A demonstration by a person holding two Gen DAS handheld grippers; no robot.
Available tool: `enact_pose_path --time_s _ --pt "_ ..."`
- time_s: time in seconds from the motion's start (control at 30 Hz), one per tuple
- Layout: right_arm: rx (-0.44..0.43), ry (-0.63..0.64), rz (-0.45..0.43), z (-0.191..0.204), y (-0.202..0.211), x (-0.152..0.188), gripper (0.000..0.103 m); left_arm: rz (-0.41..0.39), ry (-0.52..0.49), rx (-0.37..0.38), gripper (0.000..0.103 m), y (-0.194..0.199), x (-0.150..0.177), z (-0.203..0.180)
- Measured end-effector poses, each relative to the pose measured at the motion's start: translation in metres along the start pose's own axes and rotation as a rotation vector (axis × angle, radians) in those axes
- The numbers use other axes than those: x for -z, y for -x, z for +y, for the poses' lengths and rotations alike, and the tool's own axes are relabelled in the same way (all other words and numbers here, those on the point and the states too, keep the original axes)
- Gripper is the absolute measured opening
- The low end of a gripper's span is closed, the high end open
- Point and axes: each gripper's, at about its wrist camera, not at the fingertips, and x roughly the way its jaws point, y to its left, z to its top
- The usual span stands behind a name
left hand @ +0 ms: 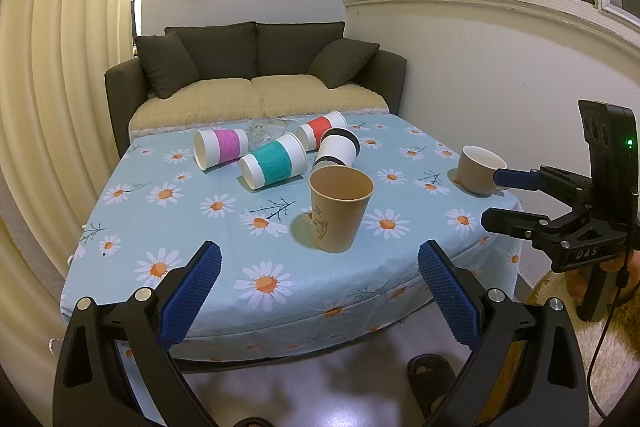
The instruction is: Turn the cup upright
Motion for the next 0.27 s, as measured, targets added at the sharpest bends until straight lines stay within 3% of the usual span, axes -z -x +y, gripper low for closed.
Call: enact_pose_path --time_s 0.27 --pt "0.001 0.002 0.002 0.0006 0.0003 0.0009 0.090 0.003 0.003 0.002 0.096 -0.0007 -0.0009 0.0005"
